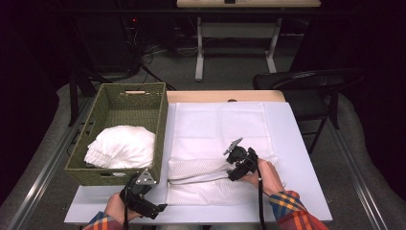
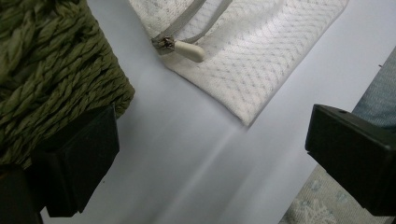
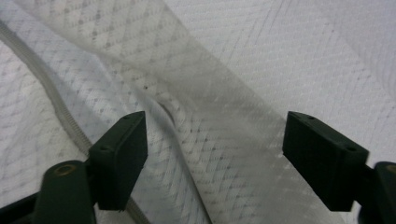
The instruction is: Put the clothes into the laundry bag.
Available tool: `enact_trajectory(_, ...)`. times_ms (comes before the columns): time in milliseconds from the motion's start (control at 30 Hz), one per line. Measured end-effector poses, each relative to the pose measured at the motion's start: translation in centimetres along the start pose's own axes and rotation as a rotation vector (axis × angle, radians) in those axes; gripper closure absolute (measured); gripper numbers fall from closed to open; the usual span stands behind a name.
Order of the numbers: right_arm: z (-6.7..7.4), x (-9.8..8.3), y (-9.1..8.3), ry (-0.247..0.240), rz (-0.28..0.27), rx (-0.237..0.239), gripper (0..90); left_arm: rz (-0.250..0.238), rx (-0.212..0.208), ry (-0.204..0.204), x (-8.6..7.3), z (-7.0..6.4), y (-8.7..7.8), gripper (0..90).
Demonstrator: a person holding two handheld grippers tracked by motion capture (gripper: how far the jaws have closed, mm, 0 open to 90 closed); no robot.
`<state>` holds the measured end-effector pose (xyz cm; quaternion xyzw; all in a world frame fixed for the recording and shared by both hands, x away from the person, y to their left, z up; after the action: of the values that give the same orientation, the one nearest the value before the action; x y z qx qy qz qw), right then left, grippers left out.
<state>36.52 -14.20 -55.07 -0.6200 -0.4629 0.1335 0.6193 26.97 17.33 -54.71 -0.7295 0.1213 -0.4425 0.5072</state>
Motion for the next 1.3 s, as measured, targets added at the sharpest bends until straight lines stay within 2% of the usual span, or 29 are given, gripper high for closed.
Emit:
enact_trajectory(100,-0.2,0.3,0.2,0.002,-0.003,-0.022,16.7,0.002,0.000,0.001,0.0,0.0,0.0,2.7)
enact_trajectory(200,-0.5,0.4,0.5,0.012,0.002,-0.014,15.9,0.002,-0.002,0.003,0.0,0.0,0.0,2.7)
enact_trajectory(233,-0.6,0.3,0.8,0.021,0.010,0.002,16.9,0.004,-0.001,0.003,0.0,0.0,0.1,2.7)
enact_trajectory(333,-0.8,0.2,1.3,0.019,0.036,0.052,27.3,0.008,-0.002,0.006,0.0,0.0,0.2,2.7)
enact_trajectory(400,-0.7,0.2,1.3,0.013,0.032,0.088,37.0,0.007,-0.003,0.005,0.0,0.0,0.2,2.8)
enact_trajectory(433,-0.6,0.2,1.3,0.008,0.035,0.084,39.9,0.006,0.000,0.005,0.0,0.0,0.1,2.8)
enact_trajectory(467,-0.5,0.2,1.3,0.005,0.033,0.087,47.8,0.004,-0.001,0.005,0.0,0.0,0.1,2.8)
enact_trajectory(500,-0.4,0.2,1.3,0.003,0.028,0.097,50.6,0.004,-0.001,0.004,0.0,0.0,0.1,2.8)
enact_trajectory(567,-0.3,0.3,1.2,0.000,0.025,0.096,63.9,0.008,-0.002,0.009,0.0,-0.1,0.1,2.8)
enact_trajectory(633,-0.1,0.4,1.0,-0.009,0.021,0.108,73.1,0.004,0.005,0.010,0.1,-0.2,0.1,2.8)
enact_trajectory(700,0.1,0.5,0.8,-0.009,0.011,0.108,77.9,0.002,0.006,0.008,0.0,-0.1,0.1,2.8)
enact_trajectory(767,0.1,0.6,0.5,-0.014,0.004,0.110,79.2,0.002,-0.005,0.008,0.0,-0.1,0.1,2.8)
enact_trajectory(1000,-0.5,1.1,-1.0,0.028,-0.063,0.126,81.1,-0.001,-0.009,0.013,0.0,-0.1,0.0,2.7)
enact_trajectory(1300,-0.7,1.3,-1.7,0.036,-0.075,0.118,81.0,0.001,-0.013,0.013,0.0,-0.1,0.1,2.6)
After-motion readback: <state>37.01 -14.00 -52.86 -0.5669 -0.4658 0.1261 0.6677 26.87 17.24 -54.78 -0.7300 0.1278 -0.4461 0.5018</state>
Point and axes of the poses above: each handheld gripper's, and its own axes: y roughly forward along the jaws, x roughly out of its top, z roughly to its left, the point moved 3 cm from there along y, roughly forward along the jaws, and after that the axes turned 1 degree about -y, right-handed, at the moved point
